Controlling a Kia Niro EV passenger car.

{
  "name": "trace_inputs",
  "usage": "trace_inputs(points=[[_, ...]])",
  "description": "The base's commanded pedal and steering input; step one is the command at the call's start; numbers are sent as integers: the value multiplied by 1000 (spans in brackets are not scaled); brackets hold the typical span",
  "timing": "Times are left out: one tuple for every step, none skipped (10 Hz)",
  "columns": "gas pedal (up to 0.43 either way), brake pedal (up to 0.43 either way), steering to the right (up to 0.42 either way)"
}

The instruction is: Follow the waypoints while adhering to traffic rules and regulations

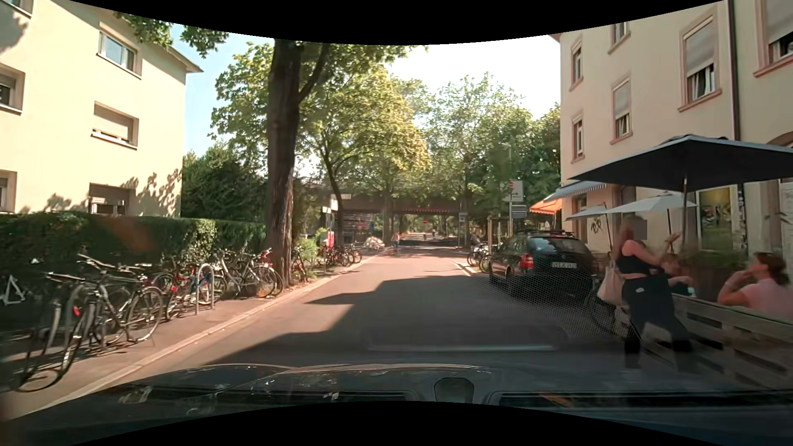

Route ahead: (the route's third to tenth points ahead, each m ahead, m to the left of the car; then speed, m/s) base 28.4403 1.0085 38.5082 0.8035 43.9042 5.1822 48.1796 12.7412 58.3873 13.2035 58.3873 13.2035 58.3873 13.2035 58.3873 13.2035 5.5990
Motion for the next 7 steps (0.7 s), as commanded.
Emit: trace_inputs(points=[[28,0,6],[28,0,6],[28,0,6],[28,0,5],[28,0,5],[20,0,5],[8,0,5]])
